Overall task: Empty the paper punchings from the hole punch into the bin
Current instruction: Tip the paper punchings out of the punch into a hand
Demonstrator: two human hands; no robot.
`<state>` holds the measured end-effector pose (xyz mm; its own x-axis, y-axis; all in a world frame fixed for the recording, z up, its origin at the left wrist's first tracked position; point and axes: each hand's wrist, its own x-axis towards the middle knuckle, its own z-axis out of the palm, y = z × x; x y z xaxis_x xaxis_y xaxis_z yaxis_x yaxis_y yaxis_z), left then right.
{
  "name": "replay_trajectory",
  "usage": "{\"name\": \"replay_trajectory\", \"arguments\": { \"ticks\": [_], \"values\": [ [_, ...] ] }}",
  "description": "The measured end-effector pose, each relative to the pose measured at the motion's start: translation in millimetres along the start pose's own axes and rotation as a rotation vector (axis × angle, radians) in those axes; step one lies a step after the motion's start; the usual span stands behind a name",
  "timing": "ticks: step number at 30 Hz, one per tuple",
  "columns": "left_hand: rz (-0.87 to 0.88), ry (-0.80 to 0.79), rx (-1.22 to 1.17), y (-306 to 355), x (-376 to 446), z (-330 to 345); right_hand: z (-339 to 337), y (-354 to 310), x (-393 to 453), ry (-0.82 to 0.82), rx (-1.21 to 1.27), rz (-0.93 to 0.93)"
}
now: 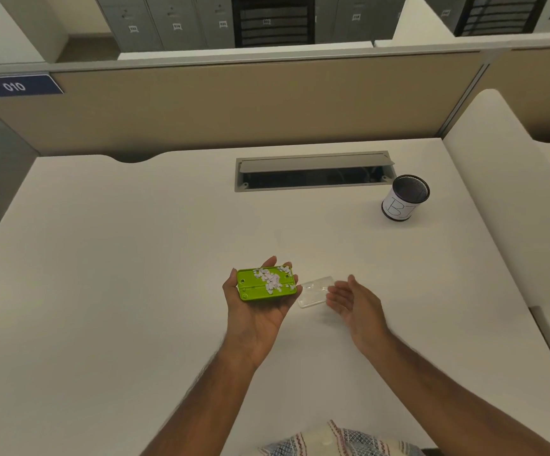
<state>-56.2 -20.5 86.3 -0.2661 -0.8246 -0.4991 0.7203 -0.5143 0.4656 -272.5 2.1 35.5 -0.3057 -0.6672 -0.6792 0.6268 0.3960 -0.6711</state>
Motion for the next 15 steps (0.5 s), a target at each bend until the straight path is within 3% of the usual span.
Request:
{"name": "replay_trajectory", "arguments": {
  "ticks": [6,15],
  "values": [
    [-0.019,-0.004,0.100,-3.5,-2.1,7.3,51.5,-18.8,-29.8,-0.309,0.304,0.099],
    [0.058,0.039,0.274,9.3,-6.6,20.4,92.1,-19.5,-51.2,-0.398,0.314,0.151]
  ]
}}
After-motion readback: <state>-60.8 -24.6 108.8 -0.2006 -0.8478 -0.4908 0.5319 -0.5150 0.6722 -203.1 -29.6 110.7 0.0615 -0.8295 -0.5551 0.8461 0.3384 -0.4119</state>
